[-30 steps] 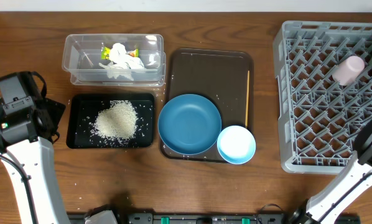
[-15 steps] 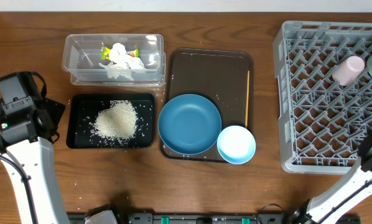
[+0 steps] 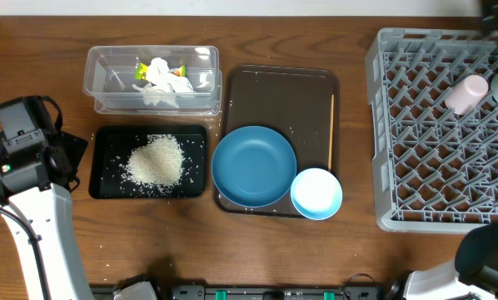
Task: Sort waste into correct bins and load items into the dishwasher rack
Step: 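Reach the right gripper left to the blue plate's rim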
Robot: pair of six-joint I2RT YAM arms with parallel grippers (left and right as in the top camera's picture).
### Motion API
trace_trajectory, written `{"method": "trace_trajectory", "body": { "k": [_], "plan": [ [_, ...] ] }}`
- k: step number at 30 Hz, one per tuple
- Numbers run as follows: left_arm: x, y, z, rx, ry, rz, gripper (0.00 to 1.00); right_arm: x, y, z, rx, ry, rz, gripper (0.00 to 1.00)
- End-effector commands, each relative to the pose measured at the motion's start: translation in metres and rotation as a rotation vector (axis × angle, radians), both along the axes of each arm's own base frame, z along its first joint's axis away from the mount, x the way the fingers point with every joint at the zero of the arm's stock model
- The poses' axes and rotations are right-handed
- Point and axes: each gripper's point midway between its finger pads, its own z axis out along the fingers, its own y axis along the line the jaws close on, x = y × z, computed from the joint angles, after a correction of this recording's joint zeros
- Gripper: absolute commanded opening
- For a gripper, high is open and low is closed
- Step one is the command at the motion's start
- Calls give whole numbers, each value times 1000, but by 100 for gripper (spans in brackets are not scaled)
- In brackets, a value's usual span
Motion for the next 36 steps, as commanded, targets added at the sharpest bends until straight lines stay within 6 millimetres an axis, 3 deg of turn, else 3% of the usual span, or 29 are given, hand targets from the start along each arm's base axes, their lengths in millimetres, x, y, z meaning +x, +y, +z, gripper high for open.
{"method": "trace_trajectory", "body": {
  "k": [1, 9, 14, 19, 26, 28, 36],
  "plan": [
    [-2, 1, -1, 1, 7, 8, 92, -8, 76, -41, 136, 191, 177, 99],
    [-2, 1, -1, 1, 7, 8, 92, -68, 252, -88, -41, 325, 657, 99],
    [-2, 1, -1, 1, 7, 8, 92, -87, 311, -120, -275, 378, 674, 99],
    [-2, 1, -1, 1, 7, 8, 92, -119, 375, -134, -527, 289, 801, 96],
    [-2, 1, -1, 1, 7, 8, 92, -169, 439, -160, -641, 283, 949, 86],
    [-2, 1, -1, 1, 7, 8, 92, -183, 450, -175, -650, 324, 983, 80],
    [-2, 2, -1, 1, 7, 8, 92, -234, 473, -253, -689, 566, 1117, 77]
  ]
}}
